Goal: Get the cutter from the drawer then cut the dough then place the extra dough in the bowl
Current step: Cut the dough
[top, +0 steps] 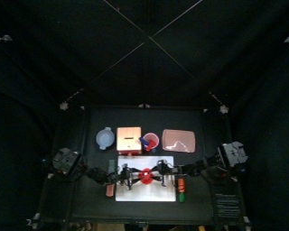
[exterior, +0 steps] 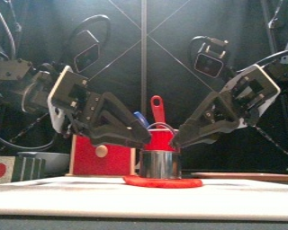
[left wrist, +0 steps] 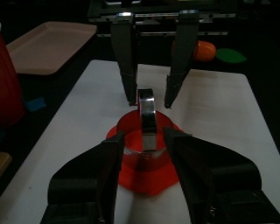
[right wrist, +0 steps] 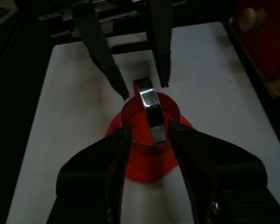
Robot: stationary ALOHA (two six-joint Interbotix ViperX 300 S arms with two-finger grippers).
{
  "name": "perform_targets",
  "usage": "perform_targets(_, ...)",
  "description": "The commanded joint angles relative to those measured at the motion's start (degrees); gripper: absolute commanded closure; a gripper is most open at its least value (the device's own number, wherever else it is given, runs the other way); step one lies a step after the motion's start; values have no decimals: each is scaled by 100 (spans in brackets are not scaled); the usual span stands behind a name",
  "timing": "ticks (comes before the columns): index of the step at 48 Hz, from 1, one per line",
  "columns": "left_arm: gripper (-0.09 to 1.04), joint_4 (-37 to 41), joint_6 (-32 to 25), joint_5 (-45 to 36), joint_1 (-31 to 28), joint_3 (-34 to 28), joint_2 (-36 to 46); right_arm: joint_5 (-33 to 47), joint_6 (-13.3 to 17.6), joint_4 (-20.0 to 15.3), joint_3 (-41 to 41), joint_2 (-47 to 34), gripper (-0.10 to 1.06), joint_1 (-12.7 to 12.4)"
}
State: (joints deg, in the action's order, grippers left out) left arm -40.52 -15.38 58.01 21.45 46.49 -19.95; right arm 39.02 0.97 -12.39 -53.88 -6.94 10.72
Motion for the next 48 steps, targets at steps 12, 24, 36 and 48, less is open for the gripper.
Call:
perform_targets(12,18,18,-9,-26,-18,-88,70,18,0,-18,88,79,27,-9)
perform_targets(24,26,26,-9,-70,-9,-97,70,9,0,-18,88,79,28,-26)
perform_targets(36,27,26,-9,-132,-9,-97,70,0,0,-26,79,79,28,-62)
perform_targets(48,27,26,-9,-141,-18,-105,53,-26,0,-35,97,35,28,-70)
